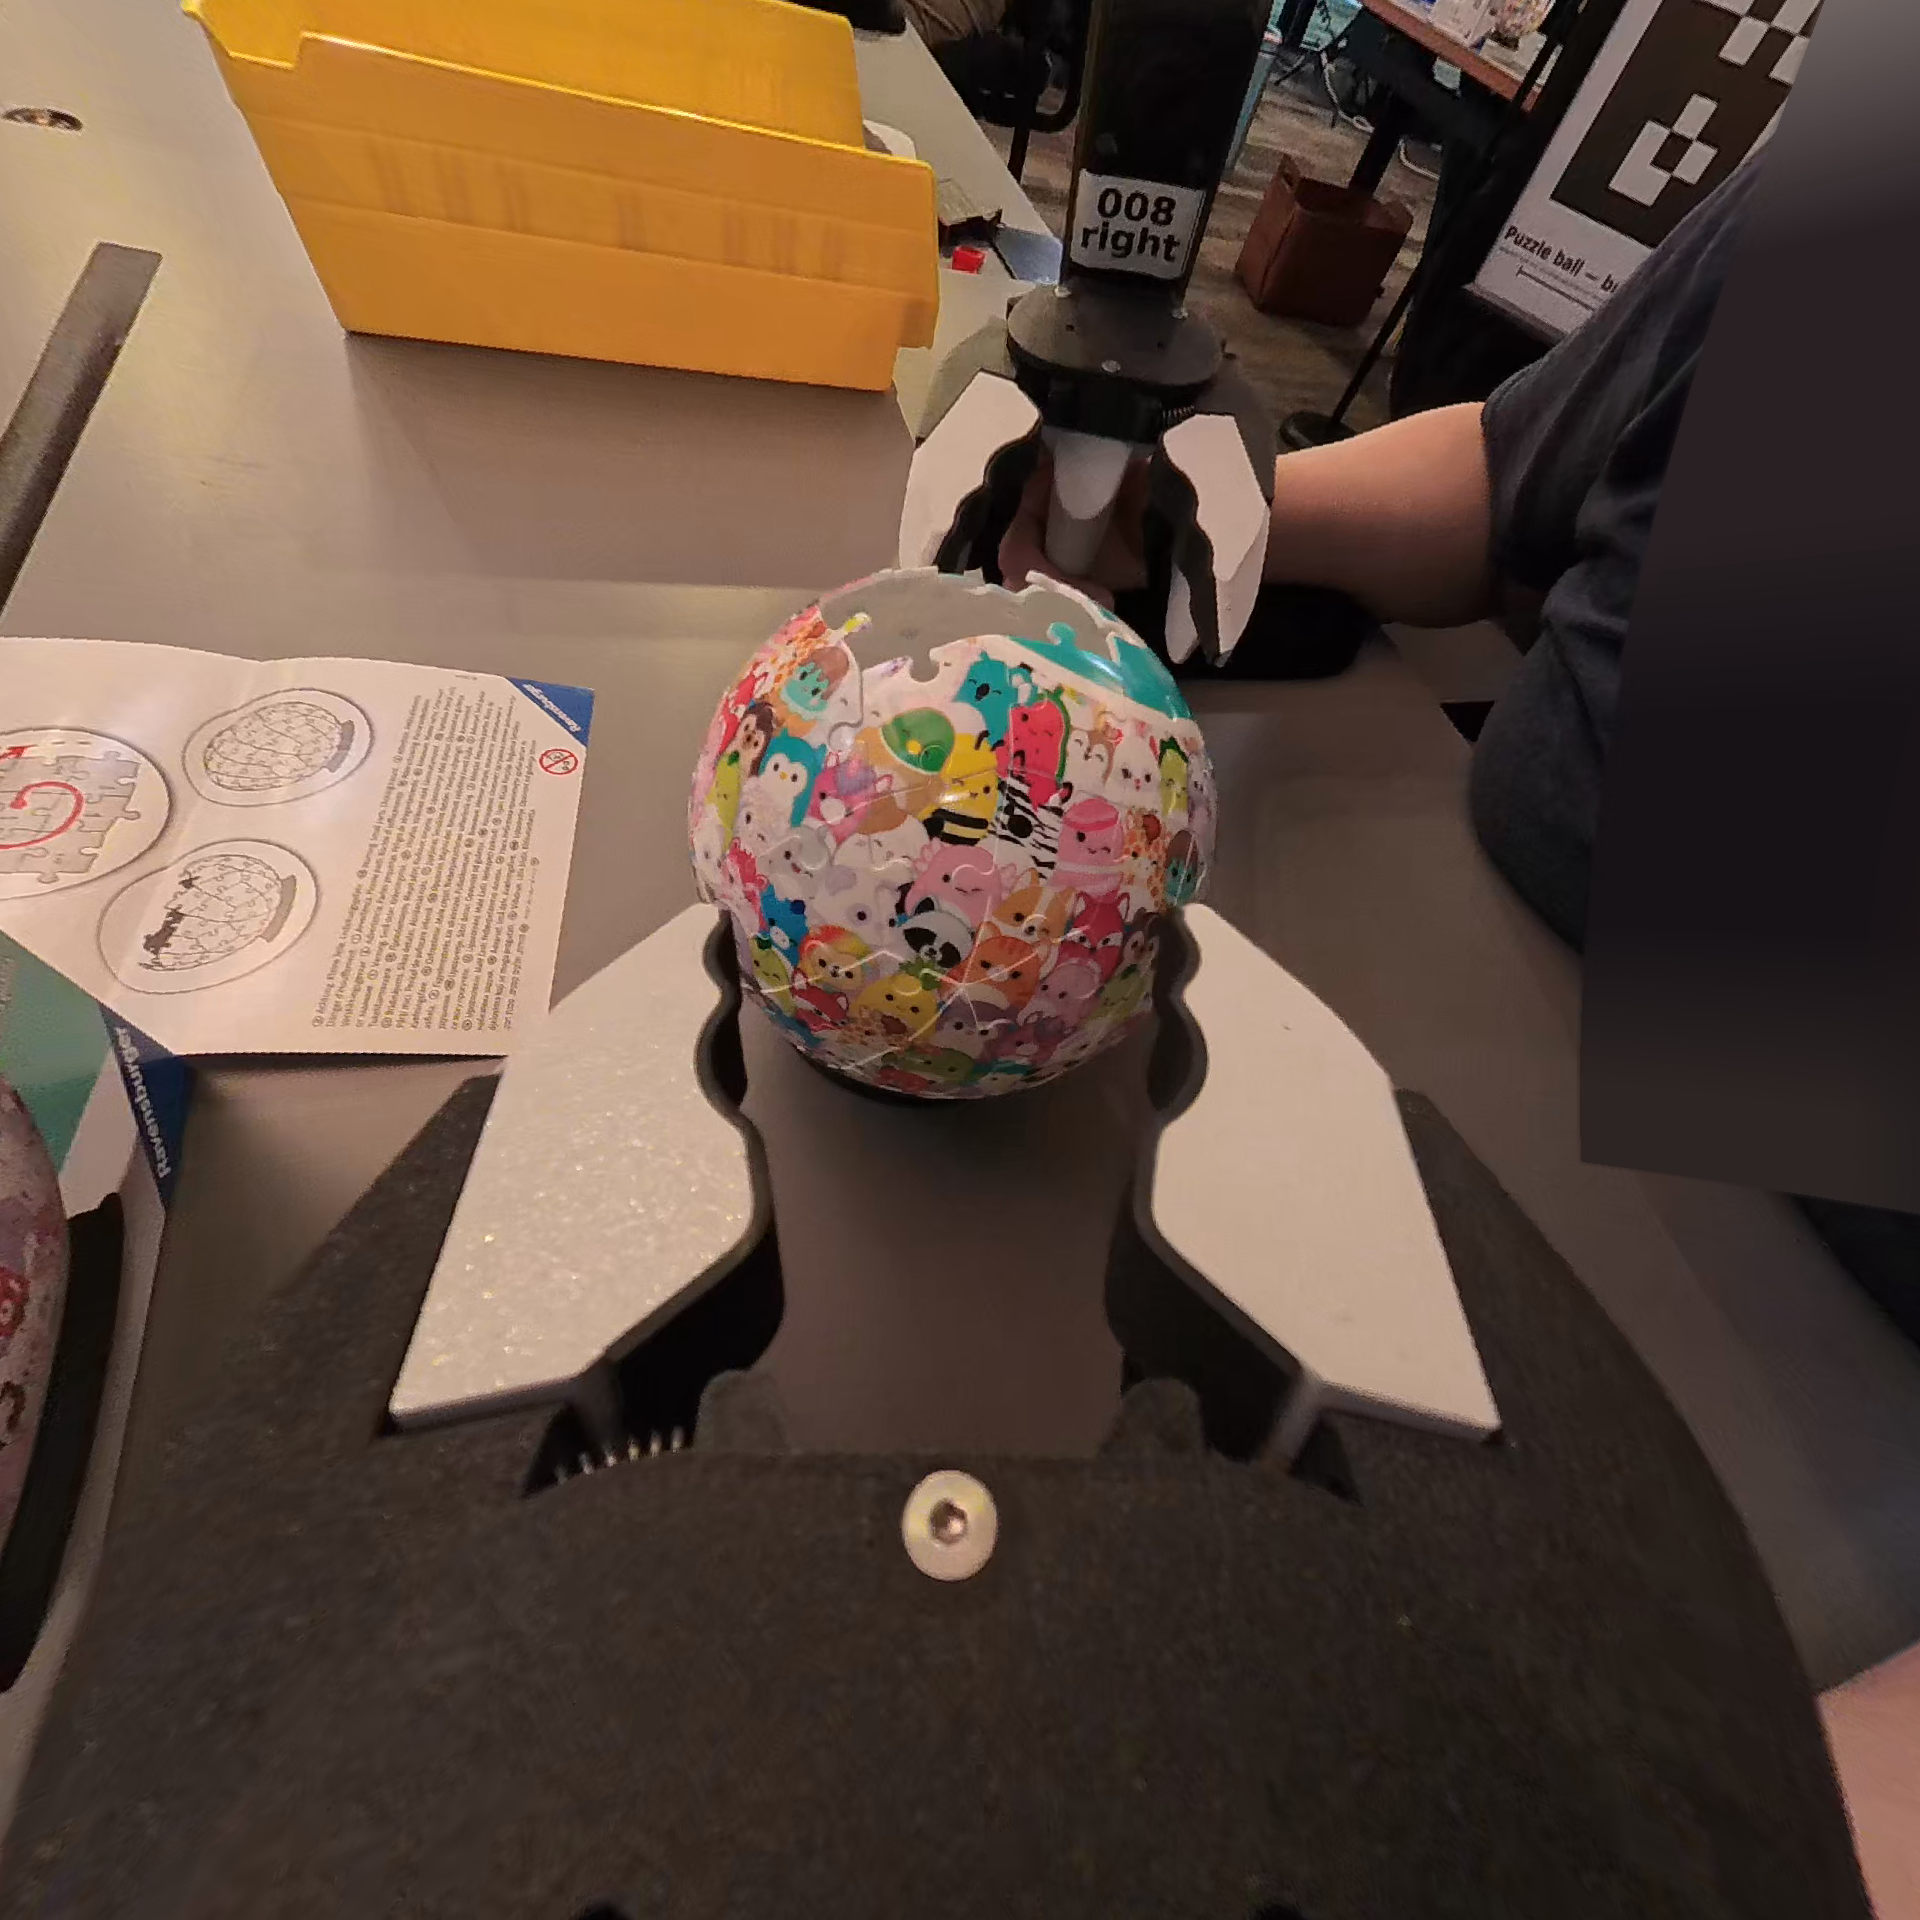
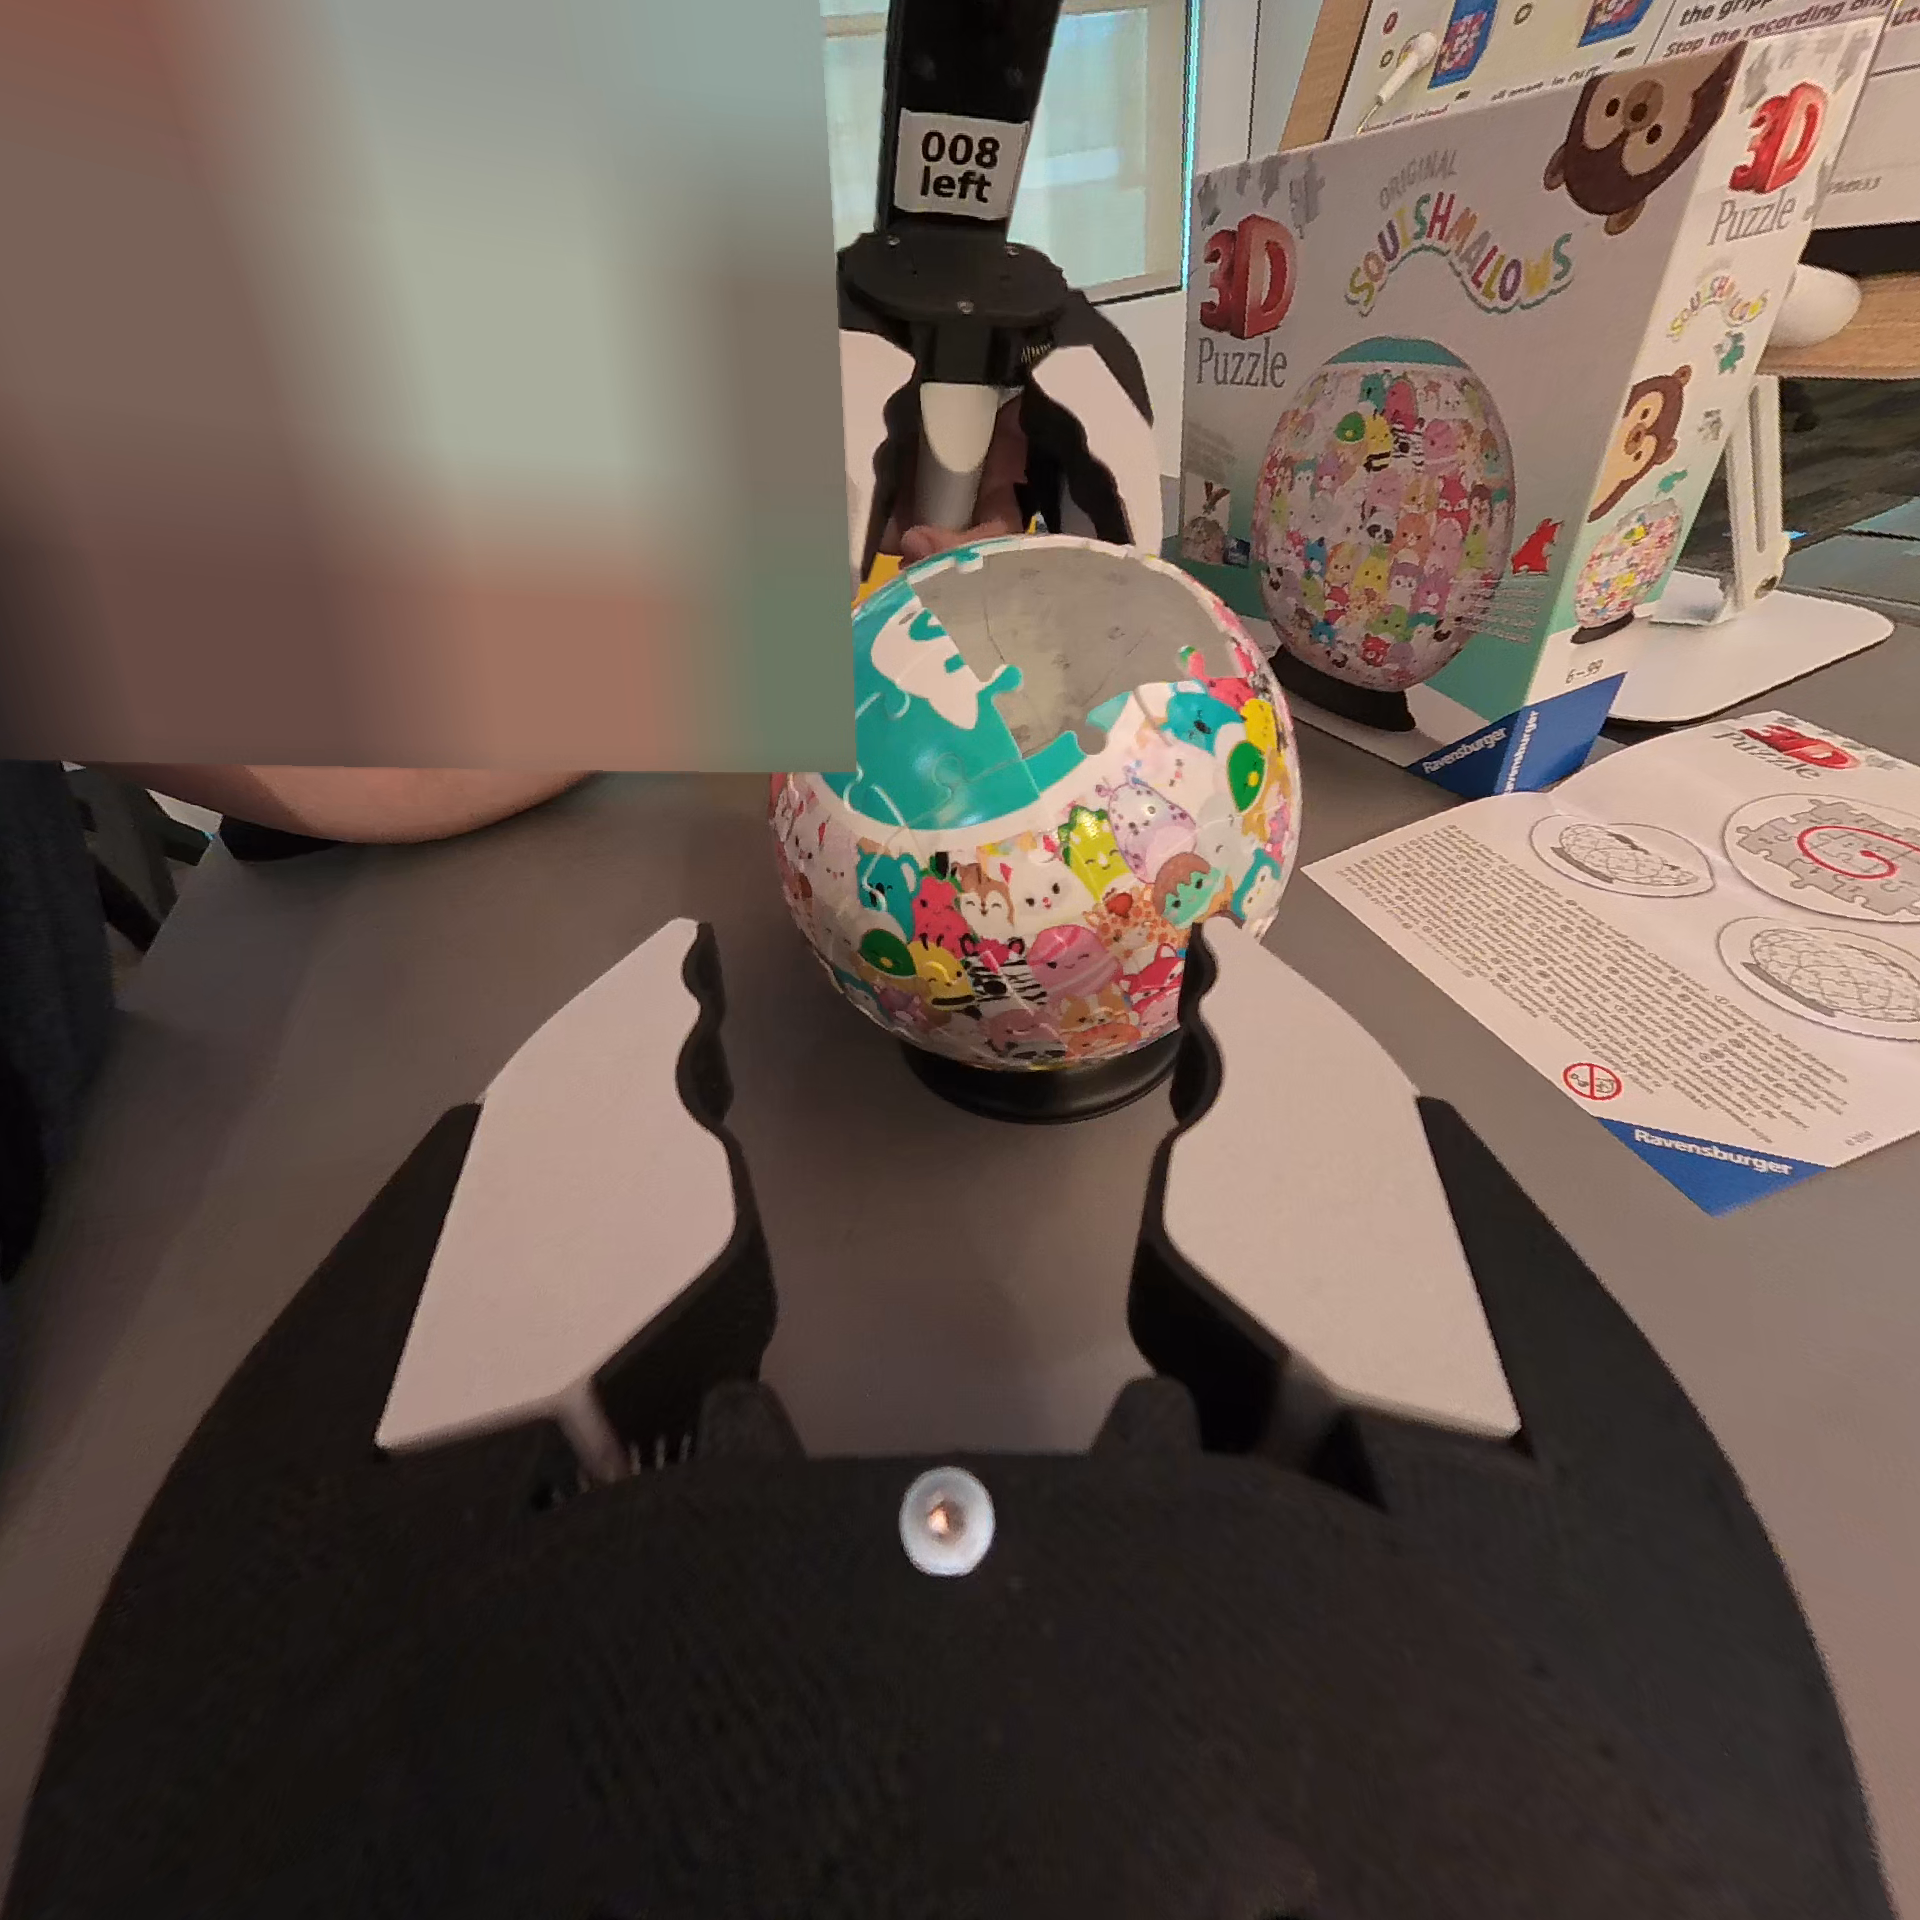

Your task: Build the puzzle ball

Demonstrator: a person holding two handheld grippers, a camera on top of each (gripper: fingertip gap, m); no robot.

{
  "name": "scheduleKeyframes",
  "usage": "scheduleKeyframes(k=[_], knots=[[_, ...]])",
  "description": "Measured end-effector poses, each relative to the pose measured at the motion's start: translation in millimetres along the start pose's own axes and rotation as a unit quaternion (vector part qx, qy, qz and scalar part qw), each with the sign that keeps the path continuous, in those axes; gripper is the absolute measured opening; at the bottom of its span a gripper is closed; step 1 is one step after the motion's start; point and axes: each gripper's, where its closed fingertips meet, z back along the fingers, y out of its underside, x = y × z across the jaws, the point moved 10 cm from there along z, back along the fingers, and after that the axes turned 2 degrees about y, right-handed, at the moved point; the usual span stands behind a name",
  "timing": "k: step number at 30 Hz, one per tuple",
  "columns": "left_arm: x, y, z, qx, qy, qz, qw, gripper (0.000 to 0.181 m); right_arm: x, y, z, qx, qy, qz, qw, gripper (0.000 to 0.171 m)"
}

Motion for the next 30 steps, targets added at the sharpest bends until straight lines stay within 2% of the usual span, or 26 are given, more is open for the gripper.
scheduleKeyframes(k=[14,24,30], knots=[[3,12,-9,0.001,0.04,0.016,0.999,0.094,6,1,-8,0.03,0.025,0.017,0.999,0.088],[3,15,-11,-0.001,0.063,0.029,0.998,0.099,8,4,-16,0.05,0.05,0.013,0.997,0.098],[2,16,-12,0.004,0.068,0.029,0.997,0.099,8,4,-21,0.06,0.058,0.015,0.996,0.098]])
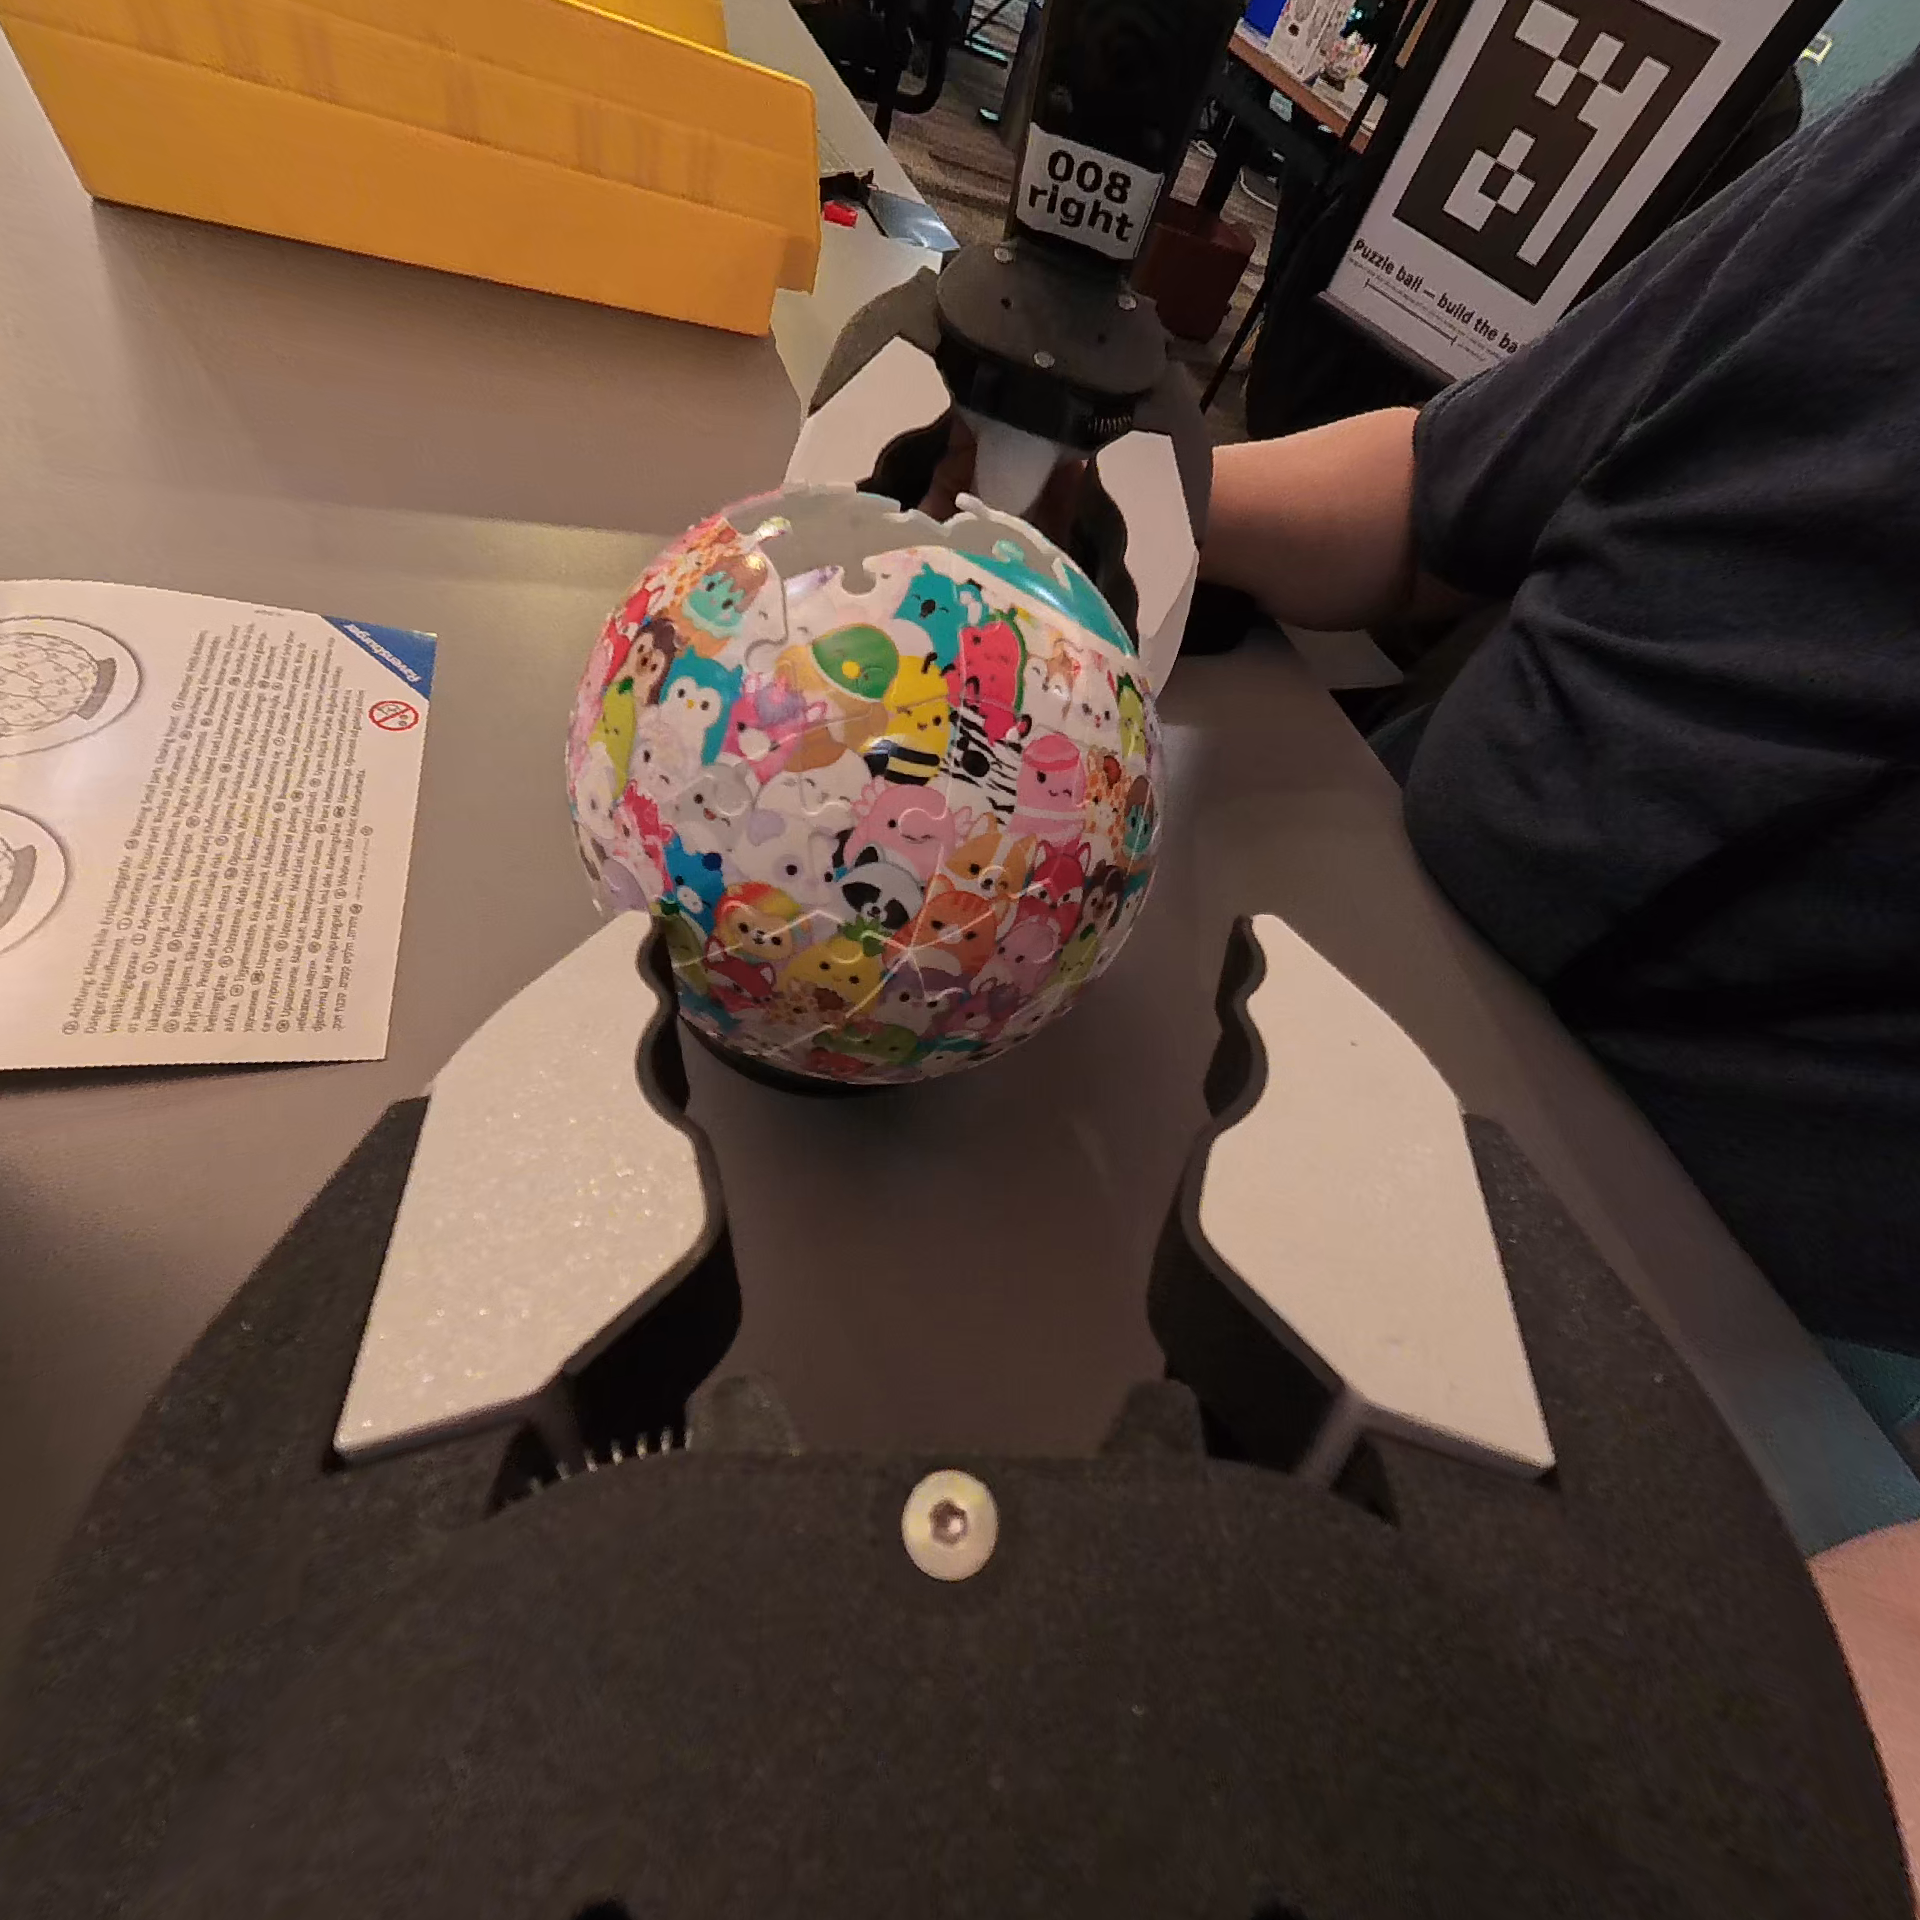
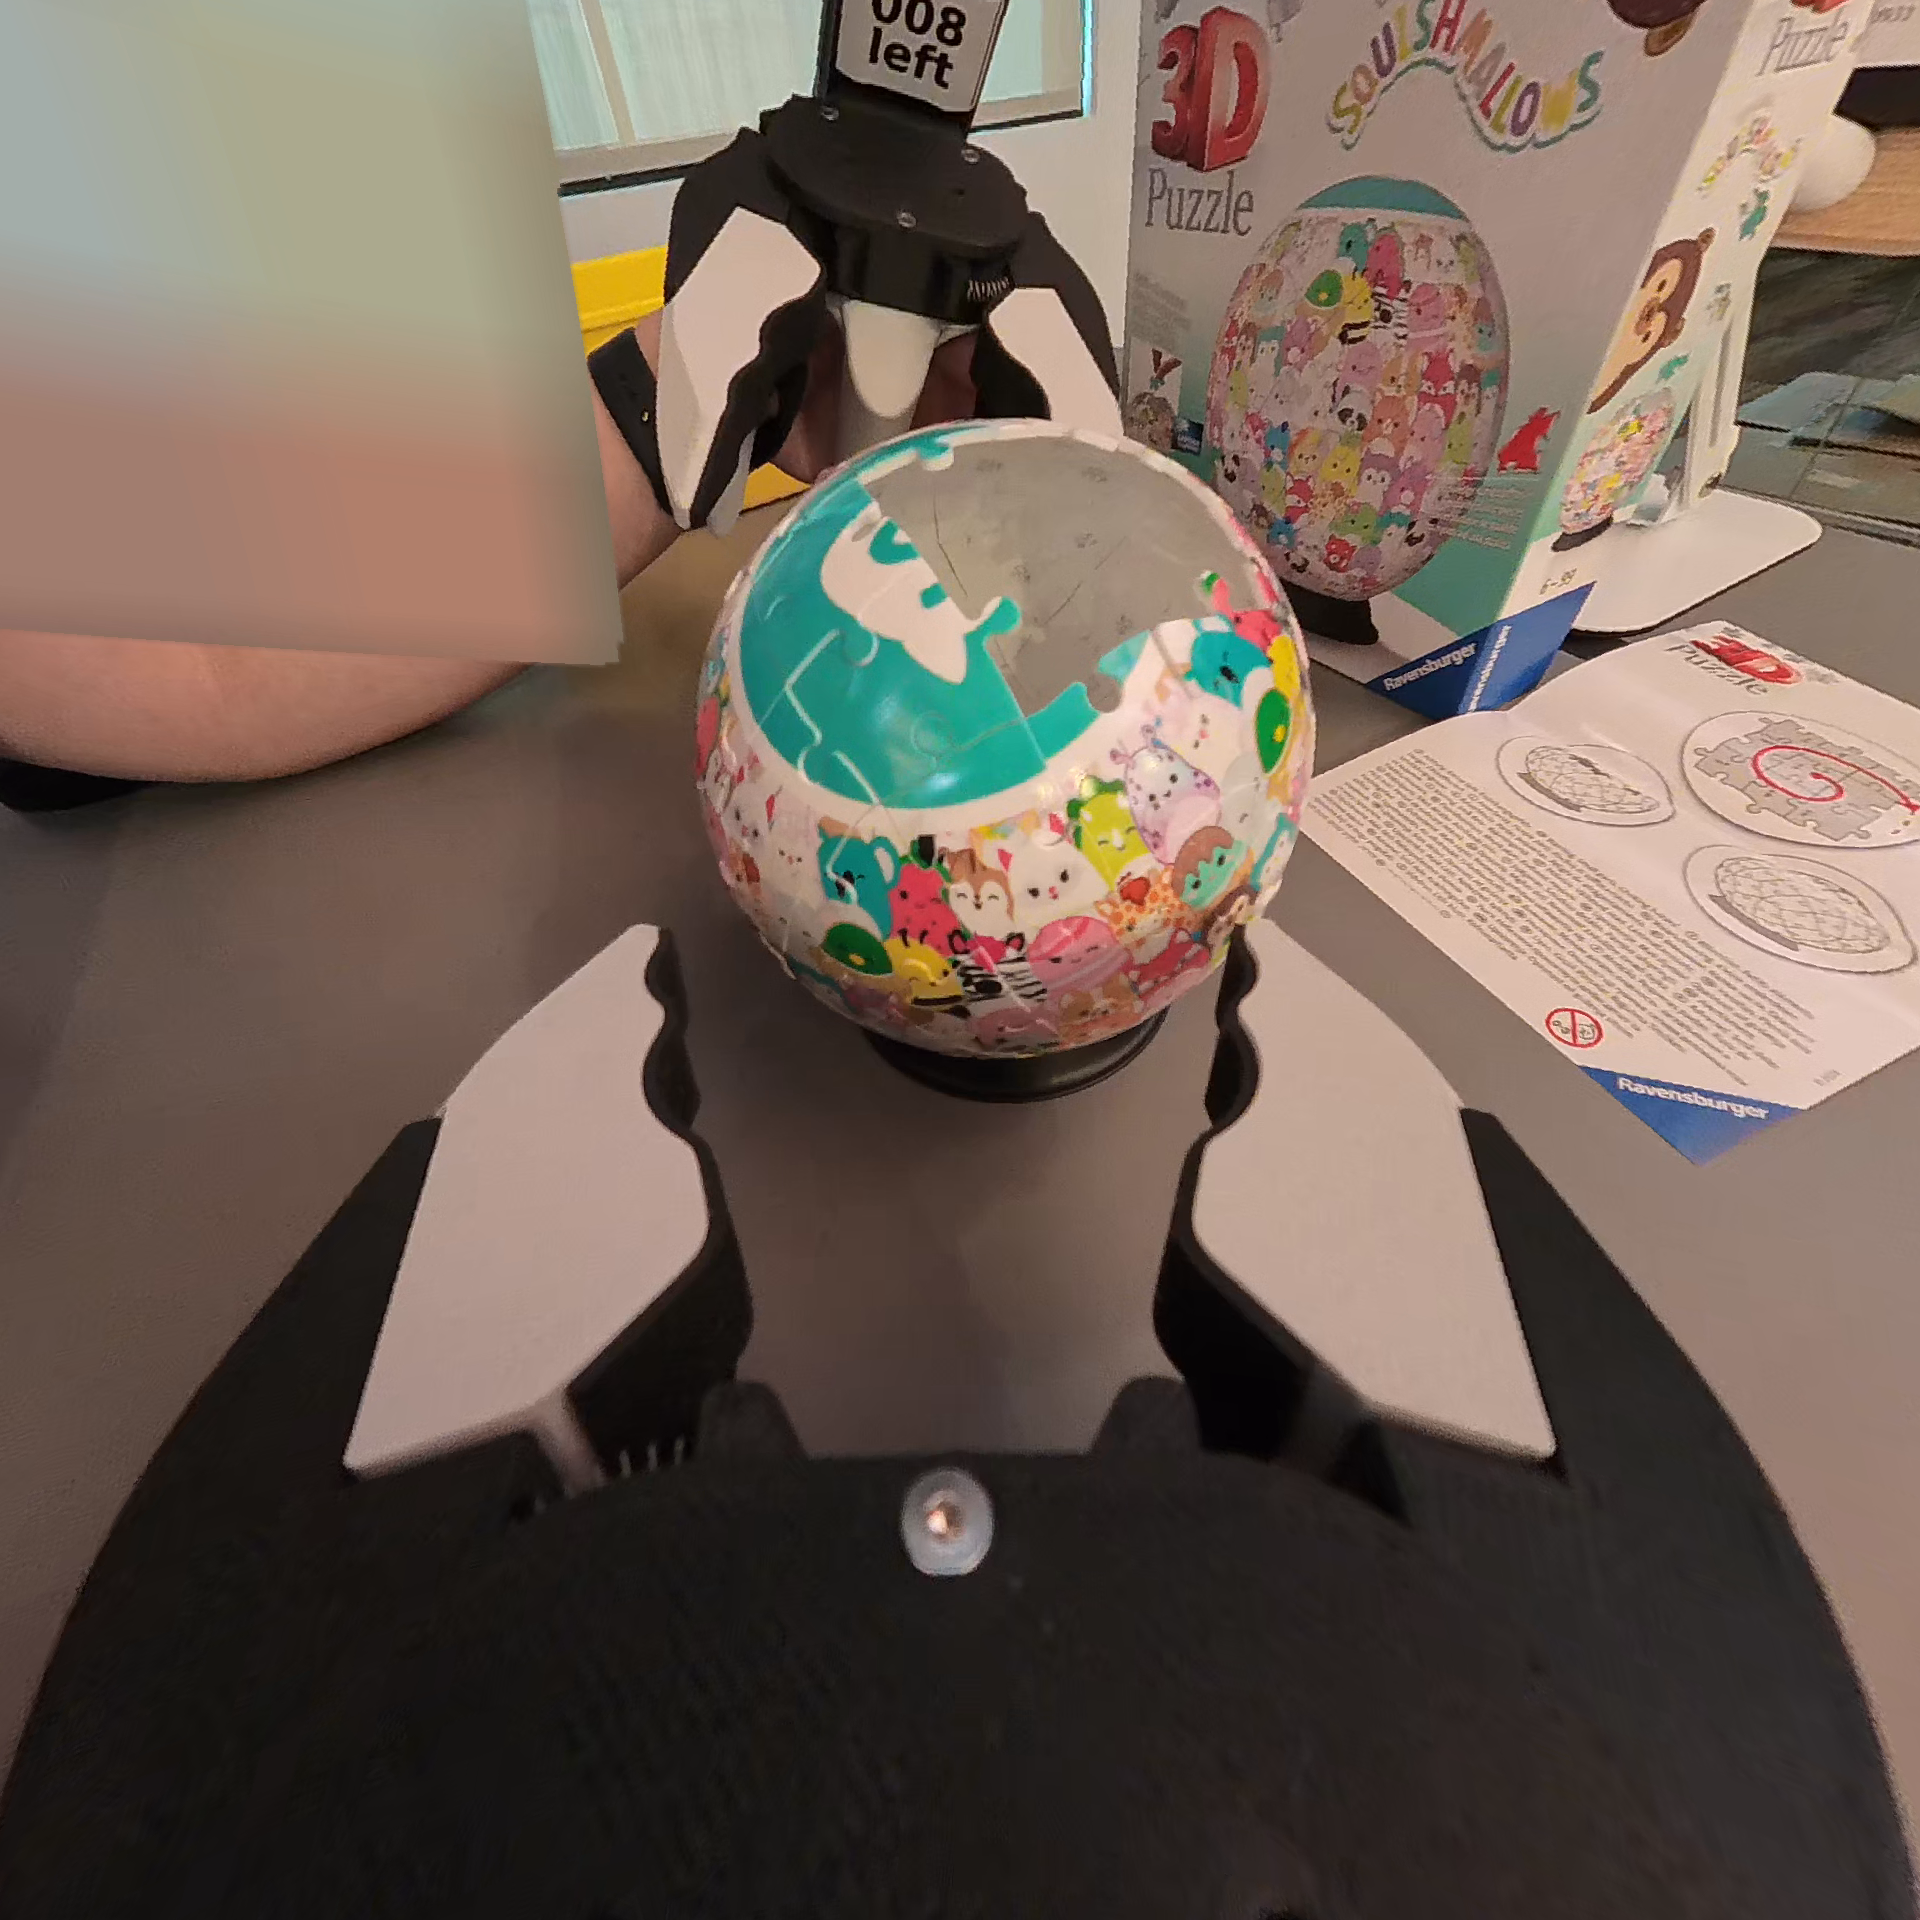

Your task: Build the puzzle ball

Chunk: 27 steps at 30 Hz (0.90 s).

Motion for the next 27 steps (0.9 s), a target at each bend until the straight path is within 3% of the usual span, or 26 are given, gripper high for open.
scheduleKeyframes(k=[27], knots=[[5.3,1.1,-3.7,0.006,-0.011,0.005,1.0,0.095,-5.7,0.4,-2.5,0.0,0.014,-0.023,1.0,0.096]])
